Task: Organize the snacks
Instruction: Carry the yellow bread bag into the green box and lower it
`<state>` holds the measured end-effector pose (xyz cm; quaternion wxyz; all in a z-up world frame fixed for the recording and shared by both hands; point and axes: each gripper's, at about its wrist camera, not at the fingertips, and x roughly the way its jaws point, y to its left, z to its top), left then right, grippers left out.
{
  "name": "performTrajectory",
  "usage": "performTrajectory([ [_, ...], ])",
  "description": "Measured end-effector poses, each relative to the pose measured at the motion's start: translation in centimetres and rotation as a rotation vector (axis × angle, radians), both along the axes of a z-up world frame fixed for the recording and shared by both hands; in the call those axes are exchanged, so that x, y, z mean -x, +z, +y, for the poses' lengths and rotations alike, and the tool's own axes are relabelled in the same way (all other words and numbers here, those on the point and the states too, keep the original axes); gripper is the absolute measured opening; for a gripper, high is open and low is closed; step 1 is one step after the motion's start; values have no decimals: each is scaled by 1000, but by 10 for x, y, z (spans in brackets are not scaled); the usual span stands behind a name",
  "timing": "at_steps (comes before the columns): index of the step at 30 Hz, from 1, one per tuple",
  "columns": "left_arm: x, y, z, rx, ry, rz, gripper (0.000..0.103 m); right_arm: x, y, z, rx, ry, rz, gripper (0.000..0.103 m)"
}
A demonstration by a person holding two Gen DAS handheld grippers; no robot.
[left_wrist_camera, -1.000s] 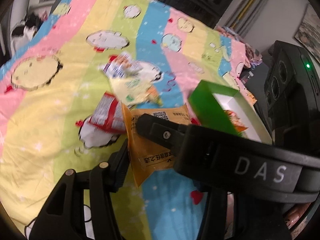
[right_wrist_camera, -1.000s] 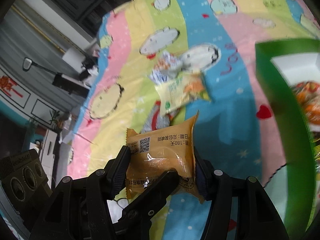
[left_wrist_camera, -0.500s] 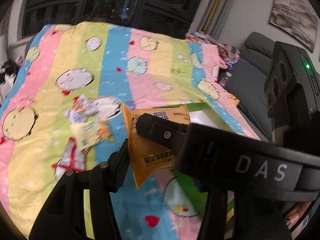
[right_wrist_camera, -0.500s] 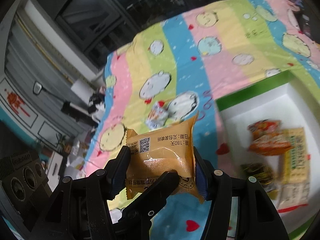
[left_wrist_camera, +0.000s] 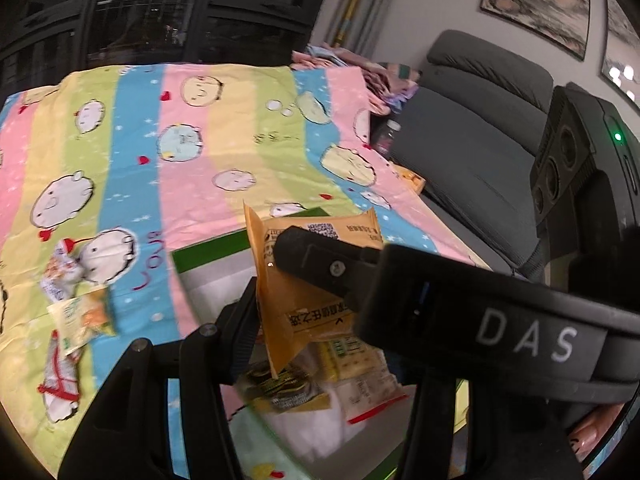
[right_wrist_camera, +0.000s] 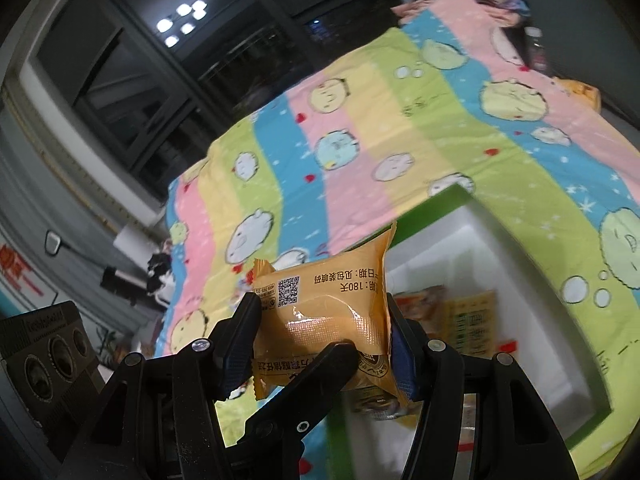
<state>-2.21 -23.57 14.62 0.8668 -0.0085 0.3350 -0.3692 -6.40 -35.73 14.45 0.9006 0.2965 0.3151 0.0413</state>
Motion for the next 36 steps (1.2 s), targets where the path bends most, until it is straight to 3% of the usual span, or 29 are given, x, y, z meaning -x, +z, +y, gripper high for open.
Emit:
performTrajectory([
  [11,-18,-24,-43,-44,-56,92,53,-12,-26,-42,-34,-51,89,61],
  [30,-52,-76,-63,-112,-58,330,53,-44,-80,-67,-106,-78,296,61],
  [36,-50,-78,-62,-137,-38,318,51,-48,-86,-66,-109,-71,301,61],
])
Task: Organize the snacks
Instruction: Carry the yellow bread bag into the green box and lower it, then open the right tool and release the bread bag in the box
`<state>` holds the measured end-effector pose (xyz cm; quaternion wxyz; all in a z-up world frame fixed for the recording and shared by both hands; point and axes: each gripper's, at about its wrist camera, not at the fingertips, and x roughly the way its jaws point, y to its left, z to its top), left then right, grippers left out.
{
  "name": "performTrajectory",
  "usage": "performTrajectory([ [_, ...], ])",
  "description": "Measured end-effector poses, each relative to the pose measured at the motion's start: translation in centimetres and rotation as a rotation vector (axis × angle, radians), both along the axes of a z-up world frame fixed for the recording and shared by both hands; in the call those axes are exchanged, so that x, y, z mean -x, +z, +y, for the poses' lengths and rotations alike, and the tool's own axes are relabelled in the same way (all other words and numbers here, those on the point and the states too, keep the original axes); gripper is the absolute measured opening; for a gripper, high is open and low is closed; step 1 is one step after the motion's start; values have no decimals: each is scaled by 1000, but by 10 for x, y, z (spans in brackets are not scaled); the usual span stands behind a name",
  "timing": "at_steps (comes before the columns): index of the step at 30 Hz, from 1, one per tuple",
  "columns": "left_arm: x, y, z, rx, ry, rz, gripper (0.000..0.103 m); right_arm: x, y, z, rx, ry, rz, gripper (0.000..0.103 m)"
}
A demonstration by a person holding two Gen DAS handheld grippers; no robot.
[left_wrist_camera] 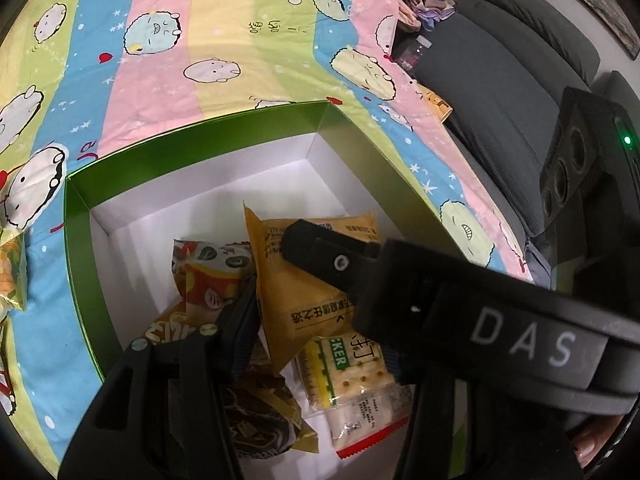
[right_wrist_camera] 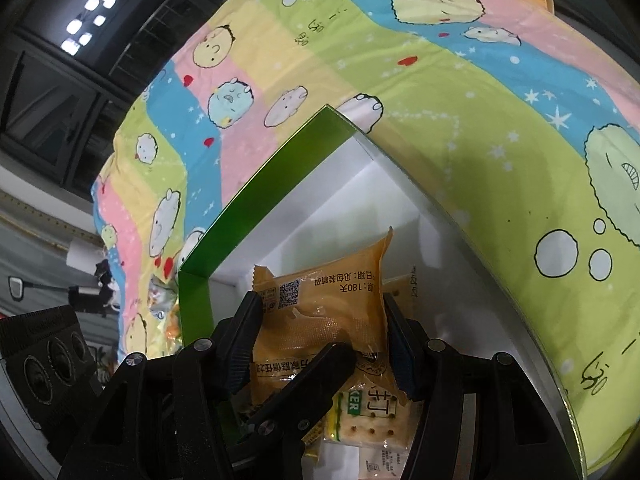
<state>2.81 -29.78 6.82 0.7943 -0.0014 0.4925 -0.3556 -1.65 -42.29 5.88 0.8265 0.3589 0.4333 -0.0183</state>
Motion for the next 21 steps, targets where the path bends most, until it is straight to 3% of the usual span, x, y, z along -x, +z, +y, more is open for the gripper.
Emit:
performTrajectory([
  [21,-6,-9,1,-26,15,42,54,-3,-9,-2,1,-28,39,61],
])
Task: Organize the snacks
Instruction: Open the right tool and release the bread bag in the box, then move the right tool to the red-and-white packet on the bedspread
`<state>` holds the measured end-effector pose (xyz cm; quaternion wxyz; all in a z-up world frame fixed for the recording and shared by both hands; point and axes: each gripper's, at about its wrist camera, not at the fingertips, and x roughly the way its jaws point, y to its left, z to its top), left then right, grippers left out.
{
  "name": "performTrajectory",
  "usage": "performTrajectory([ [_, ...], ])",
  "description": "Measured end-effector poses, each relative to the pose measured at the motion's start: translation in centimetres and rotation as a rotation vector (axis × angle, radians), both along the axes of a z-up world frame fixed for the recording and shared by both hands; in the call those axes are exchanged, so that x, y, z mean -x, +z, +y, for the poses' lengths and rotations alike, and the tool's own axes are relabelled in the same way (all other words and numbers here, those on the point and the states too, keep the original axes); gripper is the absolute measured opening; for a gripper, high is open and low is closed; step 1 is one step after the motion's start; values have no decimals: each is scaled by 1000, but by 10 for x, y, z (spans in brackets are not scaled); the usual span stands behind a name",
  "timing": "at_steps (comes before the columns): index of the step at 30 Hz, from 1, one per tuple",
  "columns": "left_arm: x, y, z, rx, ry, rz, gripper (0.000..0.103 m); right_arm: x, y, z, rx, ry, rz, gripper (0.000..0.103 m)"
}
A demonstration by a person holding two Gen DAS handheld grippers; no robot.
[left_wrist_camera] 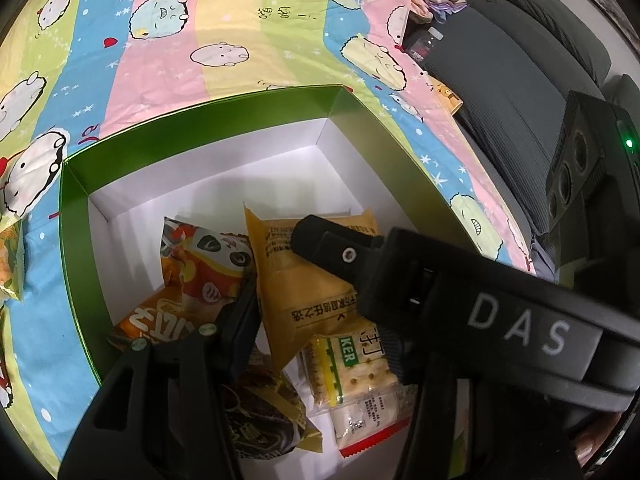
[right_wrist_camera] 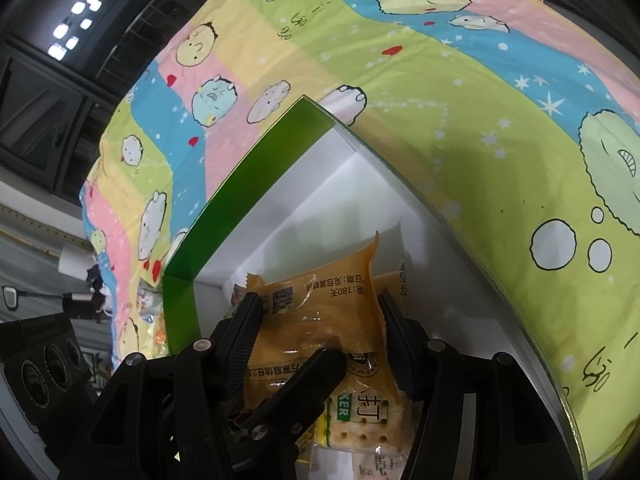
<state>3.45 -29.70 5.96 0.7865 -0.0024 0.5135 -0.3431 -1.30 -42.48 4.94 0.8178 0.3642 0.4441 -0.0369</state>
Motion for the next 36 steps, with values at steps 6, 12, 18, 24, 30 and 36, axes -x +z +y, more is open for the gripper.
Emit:
performTrajectory([
  [6,0,-1,0,3,10,6,55,0,0,0,6,-3,0,61],
  [12,-1,-2,1,-3,30,8,59,1,-1,0,5,-6,-2,61],
  [18,0,-2,2,-2,33,5,59,1,-1,0,7,-4,-5,61],
  [24,10,9,8,-8,45,-46,57,3,3,2,27,-9,6,61],
  [30,34,52,49,93,75,-157,76,20,31,13,74,-3,-96,81],
  [36,51,80,127,135,185,-247,92,31,63,43,148,22,-195,86],
])
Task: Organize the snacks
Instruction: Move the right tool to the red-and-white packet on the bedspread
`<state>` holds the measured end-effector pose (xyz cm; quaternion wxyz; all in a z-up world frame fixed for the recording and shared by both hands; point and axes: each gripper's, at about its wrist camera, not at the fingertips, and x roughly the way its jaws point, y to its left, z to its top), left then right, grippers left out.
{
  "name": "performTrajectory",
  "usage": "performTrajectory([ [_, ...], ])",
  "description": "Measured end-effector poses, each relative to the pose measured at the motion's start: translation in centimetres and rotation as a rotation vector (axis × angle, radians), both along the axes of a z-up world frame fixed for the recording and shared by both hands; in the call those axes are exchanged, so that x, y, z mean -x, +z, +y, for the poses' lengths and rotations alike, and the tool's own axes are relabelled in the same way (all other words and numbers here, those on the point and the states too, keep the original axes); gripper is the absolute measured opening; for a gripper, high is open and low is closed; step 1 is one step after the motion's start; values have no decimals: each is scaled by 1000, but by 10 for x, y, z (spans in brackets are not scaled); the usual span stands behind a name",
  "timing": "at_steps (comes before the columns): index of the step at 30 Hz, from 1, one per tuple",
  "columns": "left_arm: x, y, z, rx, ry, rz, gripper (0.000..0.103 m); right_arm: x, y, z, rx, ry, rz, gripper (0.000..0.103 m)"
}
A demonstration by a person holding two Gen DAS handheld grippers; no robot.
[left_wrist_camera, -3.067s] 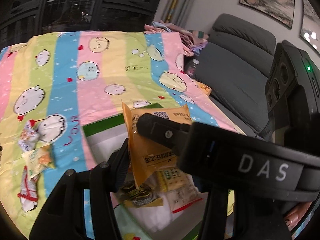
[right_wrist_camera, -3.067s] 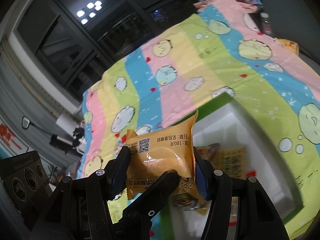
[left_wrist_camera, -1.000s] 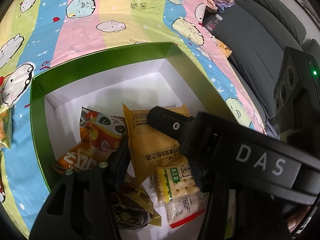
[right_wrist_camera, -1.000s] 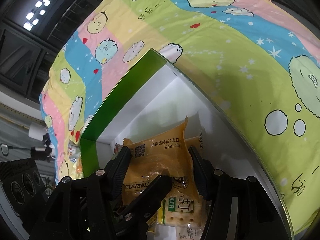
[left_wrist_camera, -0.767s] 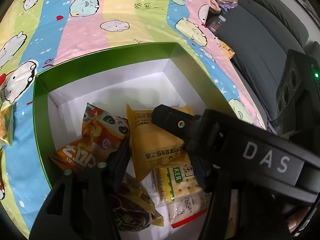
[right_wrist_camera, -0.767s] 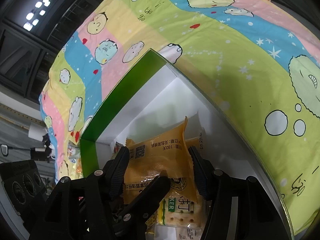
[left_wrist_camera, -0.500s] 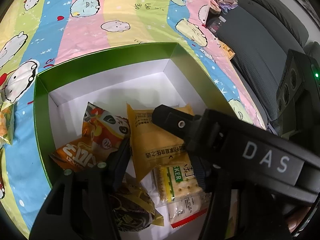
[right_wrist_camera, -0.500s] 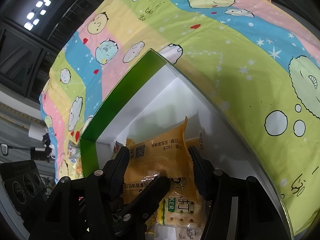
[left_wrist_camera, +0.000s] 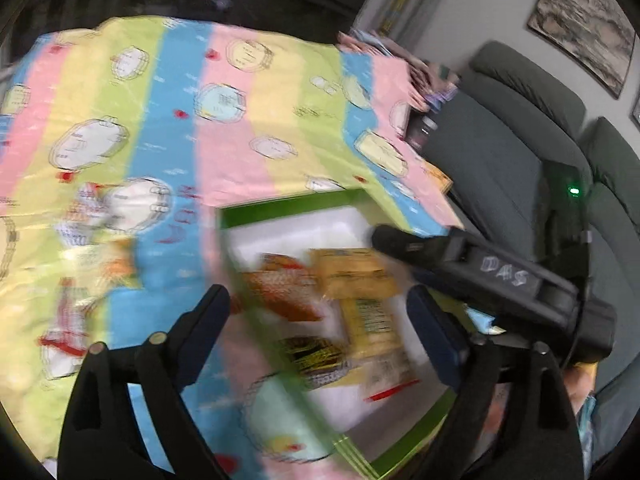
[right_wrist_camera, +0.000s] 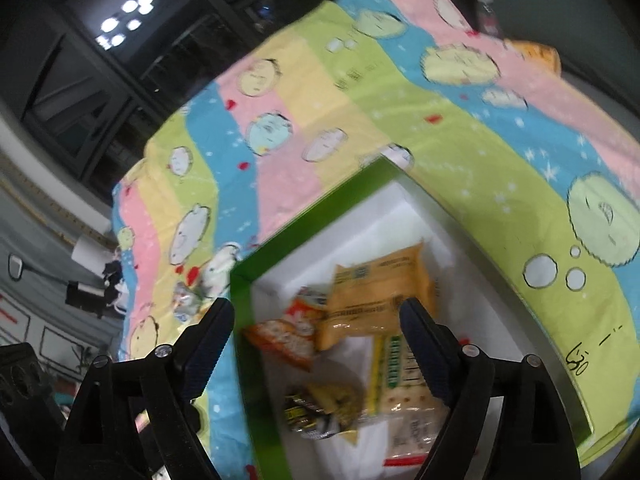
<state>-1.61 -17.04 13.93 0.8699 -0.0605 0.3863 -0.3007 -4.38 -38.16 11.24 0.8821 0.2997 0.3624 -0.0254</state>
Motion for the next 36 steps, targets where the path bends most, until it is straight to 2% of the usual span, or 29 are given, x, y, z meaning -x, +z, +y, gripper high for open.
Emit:
performTrajectory([
  [3,-2,0,45,-2,95,0,96,3,15,24,39,34,-44,88],
  [8,-23,-18,138,47,285,108,97,0,30,75,78,151,-102,89],
  [12,-33,-38,189,27,357,137,97,-10,26,117,75,251,-106,89],
  [15,-39,-61,212,61,395,181,97,-27,13,152,64,331,-71,89],
  [17,-44,-73,213,73,393,210,96,-41,2,173,42,385,-33,89],
  [21,-65,-88,202,56,317,225,91,-68,-28,201,-36,439,64,89],
  [23,-71,-92,194,37,295,224,83,-83,-44,214,-72,453,123,80],
  [25,-77,-100,189,51,267,266,78,-96,-57,221,-97,457,162,75],
  [28,-82,-109,184,76,233,297,70,-112,-72,227,-97,450,219,67],
  [33,-83,-115,172,8,235,268,61,-122,-89,240,-77,470,272,58],
  [36,-79,-117,164,-28,224,225,60,-119,-92,244,-39,481,259,53],
])
